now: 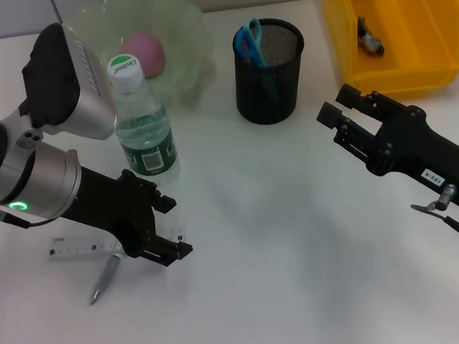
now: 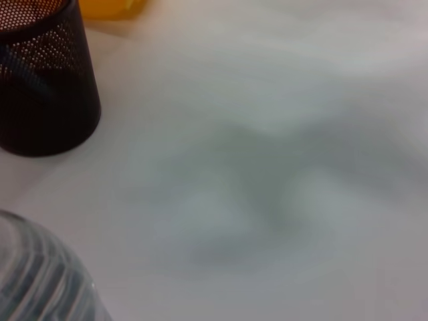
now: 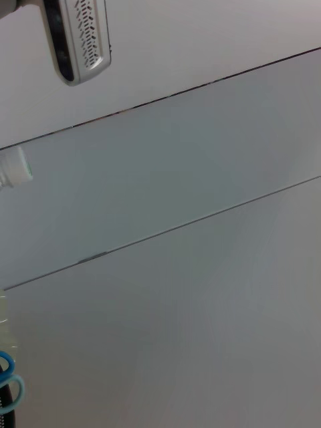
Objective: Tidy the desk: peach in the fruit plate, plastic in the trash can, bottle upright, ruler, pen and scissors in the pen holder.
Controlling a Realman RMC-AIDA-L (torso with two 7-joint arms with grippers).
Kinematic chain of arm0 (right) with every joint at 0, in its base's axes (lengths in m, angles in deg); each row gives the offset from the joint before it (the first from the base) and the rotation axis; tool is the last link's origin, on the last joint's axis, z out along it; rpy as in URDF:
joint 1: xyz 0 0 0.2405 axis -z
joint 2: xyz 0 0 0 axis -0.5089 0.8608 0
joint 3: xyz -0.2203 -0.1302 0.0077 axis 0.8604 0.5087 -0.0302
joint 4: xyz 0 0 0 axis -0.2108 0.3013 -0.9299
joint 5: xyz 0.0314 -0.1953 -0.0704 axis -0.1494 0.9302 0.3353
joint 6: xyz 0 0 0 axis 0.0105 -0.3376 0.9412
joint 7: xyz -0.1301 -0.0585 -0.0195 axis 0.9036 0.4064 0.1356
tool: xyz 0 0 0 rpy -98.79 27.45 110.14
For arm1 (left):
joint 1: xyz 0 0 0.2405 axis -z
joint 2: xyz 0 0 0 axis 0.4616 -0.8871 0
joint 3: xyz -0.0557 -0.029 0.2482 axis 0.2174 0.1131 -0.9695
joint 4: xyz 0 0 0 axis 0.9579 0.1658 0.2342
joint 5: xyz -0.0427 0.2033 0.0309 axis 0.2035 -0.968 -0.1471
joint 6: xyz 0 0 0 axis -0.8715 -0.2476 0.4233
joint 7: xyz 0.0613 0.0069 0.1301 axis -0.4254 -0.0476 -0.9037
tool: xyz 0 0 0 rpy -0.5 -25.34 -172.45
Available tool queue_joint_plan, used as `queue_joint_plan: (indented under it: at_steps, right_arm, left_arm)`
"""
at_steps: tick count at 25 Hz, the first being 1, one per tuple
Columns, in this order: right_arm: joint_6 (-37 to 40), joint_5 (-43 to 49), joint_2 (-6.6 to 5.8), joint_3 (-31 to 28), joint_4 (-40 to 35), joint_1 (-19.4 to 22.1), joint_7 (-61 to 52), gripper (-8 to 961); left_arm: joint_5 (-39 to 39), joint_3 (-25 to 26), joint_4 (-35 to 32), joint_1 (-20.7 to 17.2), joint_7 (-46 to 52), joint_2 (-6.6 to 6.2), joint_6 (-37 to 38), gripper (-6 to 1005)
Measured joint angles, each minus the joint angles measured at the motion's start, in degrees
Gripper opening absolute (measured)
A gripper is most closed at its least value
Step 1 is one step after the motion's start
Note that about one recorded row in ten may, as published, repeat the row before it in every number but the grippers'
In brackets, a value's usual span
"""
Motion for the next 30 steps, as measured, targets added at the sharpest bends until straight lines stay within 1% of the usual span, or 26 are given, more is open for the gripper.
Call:
queue_joint_plan:
  at_steps: [11, 15, 30]
  right_arm:
    - [-0.67, -0.08, 0.00, 0.00, 0.00, -0.25, -0.09, 485]
    - [-1.20, 0.09, 0.00, 0.00, 0.39, -0.88, -0.09, 485]
    - [-1.40, -0.14, 0.00, -0.07, 0.42, -1.58, -0.08, 484]
  left_arm:
    - [-1.54, 0.04, 4.13, 1.64, -0.32, 0.05, -2.13, 750]
    - [-2.79, -0.52, 4.53, 1.73, -0.37, 0.01, -2.91, 750]
    - [-3.09, -1.55, 5.99, 2.61, -0.65, 0.09, -4.02, 751]
